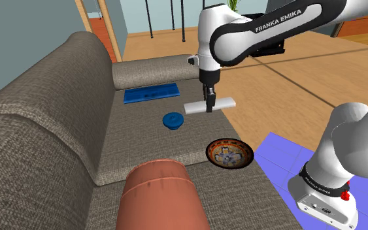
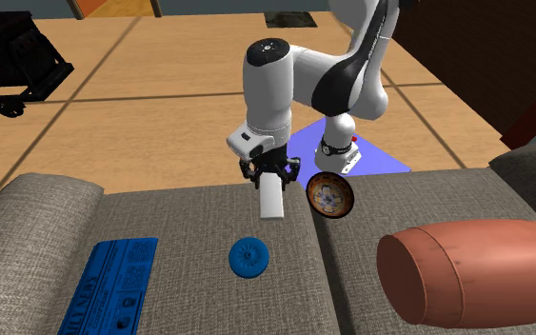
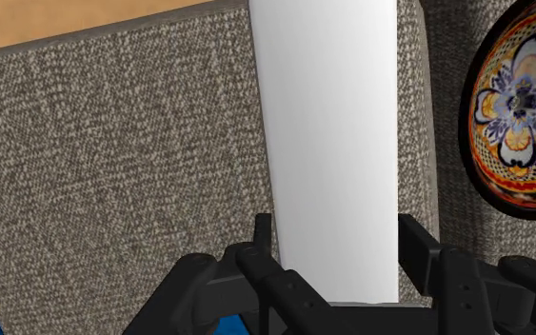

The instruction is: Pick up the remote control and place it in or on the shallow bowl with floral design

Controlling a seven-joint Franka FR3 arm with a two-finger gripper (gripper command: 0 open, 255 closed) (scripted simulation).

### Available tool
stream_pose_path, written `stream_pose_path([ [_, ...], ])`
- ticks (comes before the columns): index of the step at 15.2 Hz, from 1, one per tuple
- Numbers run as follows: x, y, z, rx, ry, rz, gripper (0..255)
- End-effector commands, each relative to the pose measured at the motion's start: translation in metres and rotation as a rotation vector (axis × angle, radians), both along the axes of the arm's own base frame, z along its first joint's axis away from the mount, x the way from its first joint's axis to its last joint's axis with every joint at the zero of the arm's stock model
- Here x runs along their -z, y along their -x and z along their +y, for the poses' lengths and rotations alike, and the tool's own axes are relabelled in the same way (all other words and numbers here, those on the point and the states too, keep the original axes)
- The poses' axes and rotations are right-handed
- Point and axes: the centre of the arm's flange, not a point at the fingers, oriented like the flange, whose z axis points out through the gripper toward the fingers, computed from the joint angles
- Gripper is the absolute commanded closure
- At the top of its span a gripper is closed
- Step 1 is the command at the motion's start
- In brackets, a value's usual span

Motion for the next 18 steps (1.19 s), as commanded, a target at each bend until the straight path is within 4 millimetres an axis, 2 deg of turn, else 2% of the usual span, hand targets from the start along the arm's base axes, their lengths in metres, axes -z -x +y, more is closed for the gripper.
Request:
stream_pose_path([
  [1, 0.002, 0.024, 0.010, 0.001, 0.001, 0.000, 255],
  [13, 0.002, 0.162, 0.084, 0.001, 0.001, 0.000, 255],
  [18, 0.028, 0.162, 0.084, 0.001, 0.001, 0.000, 255],
])
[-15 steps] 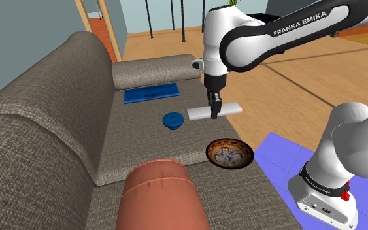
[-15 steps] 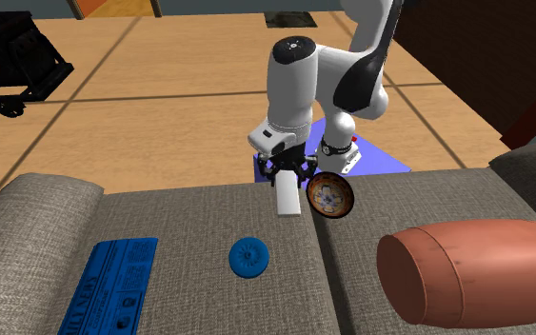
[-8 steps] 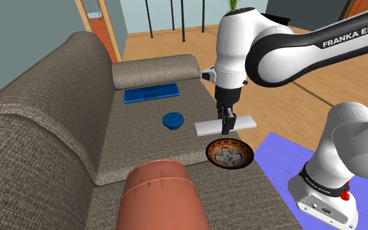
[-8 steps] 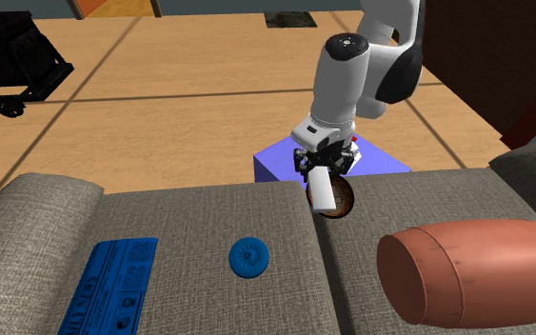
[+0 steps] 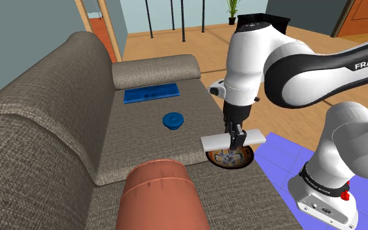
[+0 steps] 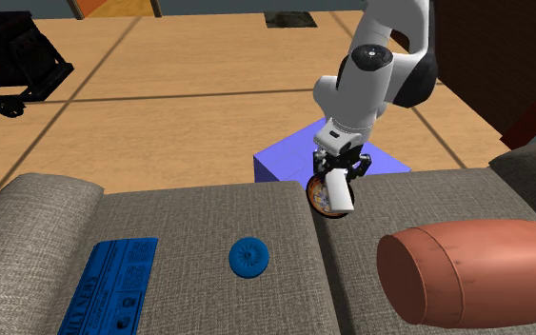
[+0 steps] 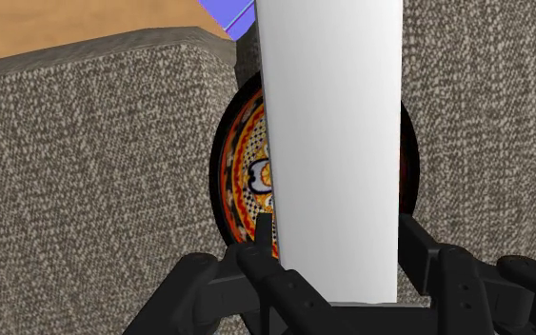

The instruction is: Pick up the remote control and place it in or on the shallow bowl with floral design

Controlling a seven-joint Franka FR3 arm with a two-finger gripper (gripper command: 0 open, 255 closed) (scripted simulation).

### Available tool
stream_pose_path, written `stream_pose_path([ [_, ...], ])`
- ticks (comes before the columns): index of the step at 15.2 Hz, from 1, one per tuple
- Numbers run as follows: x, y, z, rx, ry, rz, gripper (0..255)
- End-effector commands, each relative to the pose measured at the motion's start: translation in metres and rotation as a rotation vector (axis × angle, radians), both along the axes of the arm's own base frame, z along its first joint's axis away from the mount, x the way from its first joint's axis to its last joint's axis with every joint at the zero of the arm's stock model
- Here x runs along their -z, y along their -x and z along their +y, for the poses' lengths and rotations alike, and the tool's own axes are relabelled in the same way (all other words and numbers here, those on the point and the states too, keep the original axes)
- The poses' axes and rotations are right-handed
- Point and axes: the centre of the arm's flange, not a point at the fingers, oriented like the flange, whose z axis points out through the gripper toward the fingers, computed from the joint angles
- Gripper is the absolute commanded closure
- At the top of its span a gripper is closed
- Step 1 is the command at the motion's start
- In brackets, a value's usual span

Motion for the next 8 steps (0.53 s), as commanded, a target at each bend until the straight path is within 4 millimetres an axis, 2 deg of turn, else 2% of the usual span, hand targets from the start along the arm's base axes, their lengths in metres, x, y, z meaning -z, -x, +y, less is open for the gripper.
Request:
stream_pose_path([
  [1, 0.010, 0.000, 0.000, 0.000, 0.000, -0.001, 255],
  [8, 0.047, 0.000, 0.000, 0.000, 0.000, -0.001, 255],
])
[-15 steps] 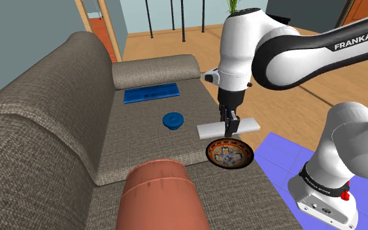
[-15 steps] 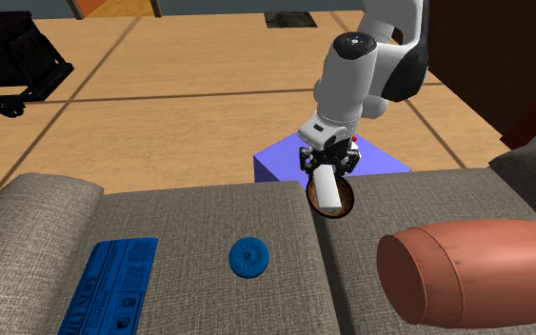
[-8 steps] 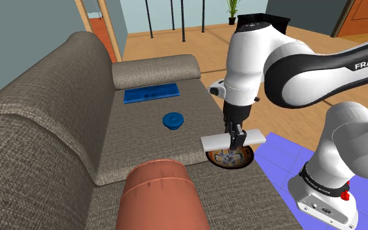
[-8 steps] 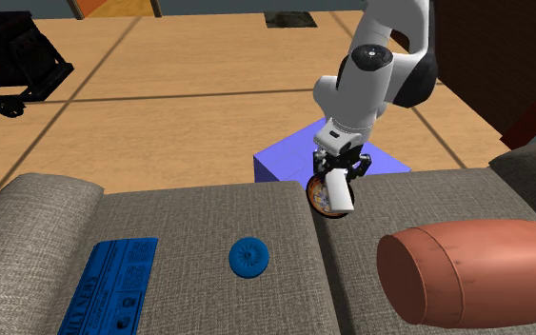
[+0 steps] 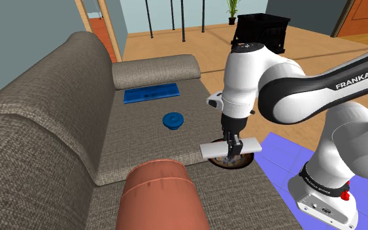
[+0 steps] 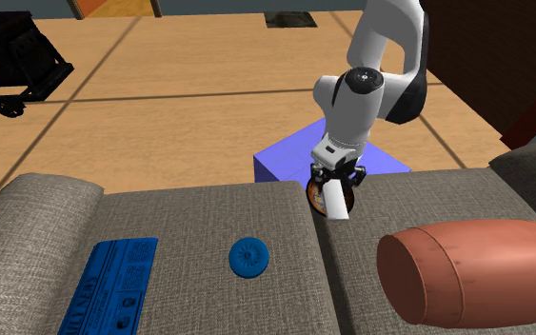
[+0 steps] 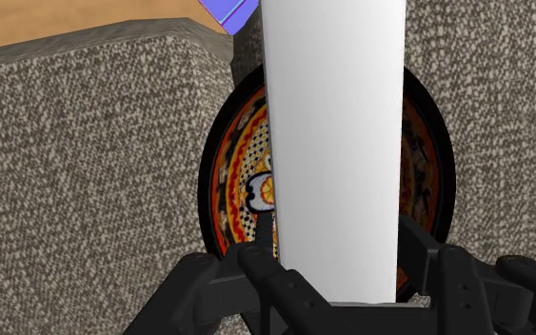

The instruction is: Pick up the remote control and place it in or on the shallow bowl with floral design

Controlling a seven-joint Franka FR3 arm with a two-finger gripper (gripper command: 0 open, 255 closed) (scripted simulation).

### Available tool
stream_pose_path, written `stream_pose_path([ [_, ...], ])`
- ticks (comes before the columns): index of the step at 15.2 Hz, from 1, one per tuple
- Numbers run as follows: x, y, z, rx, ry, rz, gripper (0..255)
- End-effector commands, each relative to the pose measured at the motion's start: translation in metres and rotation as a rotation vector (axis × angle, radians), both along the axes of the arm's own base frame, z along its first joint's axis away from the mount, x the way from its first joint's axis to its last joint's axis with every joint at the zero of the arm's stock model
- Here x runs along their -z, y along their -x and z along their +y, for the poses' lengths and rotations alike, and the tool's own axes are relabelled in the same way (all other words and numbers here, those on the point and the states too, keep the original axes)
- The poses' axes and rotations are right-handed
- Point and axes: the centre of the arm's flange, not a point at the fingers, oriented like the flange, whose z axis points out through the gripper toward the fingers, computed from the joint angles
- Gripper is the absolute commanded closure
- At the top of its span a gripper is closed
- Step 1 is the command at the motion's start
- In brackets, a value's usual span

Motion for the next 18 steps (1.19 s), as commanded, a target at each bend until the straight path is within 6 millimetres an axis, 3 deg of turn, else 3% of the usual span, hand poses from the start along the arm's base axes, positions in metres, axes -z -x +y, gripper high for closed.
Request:
stream_pose_path([
  [1, 0.008, 0.001, -0.001, 0.000, 0.000, -0.001, 255],
  [8, 0.008, 0.001, -0.001, 0.000, 0.000, -0.001, 255],
  [9, 0.008, 0.001, -0.001, 0.000, 0.000, -0.001, 0],
  [14, 0.008, 0.001, -0.001, 0.000, 0.000, -0.001, 0],
  [18, -0.042, 0.001, -0.002, 0.000, 0.000, -0.001, 0],
])
